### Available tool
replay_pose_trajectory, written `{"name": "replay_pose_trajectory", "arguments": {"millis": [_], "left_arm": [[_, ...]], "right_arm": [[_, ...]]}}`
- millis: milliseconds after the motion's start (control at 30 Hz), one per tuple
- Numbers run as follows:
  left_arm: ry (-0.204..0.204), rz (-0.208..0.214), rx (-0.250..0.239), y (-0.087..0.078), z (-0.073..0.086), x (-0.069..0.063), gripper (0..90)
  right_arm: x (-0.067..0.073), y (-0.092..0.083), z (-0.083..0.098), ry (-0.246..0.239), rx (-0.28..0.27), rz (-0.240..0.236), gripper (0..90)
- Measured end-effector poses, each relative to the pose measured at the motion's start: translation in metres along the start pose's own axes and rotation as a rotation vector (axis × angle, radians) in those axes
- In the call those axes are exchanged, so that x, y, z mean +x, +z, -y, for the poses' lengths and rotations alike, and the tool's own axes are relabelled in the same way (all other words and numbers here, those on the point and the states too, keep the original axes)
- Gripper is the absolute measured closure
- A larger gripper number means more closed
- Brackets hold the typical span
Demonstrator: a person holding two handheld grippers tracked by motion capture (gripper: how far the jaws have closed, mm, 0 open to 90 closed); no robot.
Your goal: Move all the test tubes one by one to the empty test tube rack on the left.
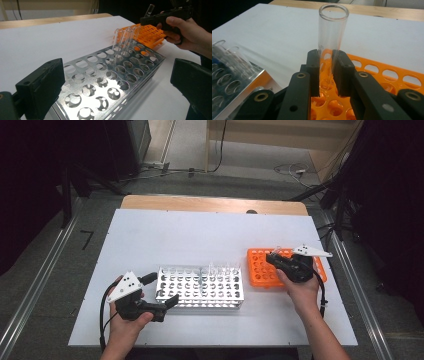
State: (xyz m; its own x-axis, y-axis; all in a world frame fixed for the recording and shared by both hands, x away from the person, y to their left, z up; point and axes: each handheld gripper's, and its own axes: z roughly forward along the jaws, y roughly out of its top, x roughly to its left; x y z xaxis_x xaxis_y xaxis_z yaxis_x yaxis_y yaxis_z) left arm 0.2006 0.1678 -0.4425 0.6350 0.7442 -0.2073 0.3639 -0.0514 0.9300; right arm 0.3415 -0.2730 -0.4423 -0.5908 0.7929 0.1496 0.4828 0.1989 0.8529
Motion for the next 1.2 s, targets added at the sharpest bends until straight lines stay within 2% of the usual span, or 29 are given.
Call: {"name": "replay_pose_trajectory", "arguments": {"millis": [567,900,1200], "left_arm": [[0.016,0.009,-0.006,0.001,-0.003,-0.007,0.0],[0.045,0.028,-0.014,0.005,-0.011,-0.016,0.0],[0.07,0.063,-0.019,0.012,-0.019,-0.03,0.0]], "right_arm": [[0.018,-0.033,-0.004,-0.038,-0.038,-0.073,73.9],[0.045,-0.046,-0.004,-0.098,-0.029,-0.155,74.0],[0.077,-0.051,-0.005,-0.149,-0.015,-0.245,73.9]]}}
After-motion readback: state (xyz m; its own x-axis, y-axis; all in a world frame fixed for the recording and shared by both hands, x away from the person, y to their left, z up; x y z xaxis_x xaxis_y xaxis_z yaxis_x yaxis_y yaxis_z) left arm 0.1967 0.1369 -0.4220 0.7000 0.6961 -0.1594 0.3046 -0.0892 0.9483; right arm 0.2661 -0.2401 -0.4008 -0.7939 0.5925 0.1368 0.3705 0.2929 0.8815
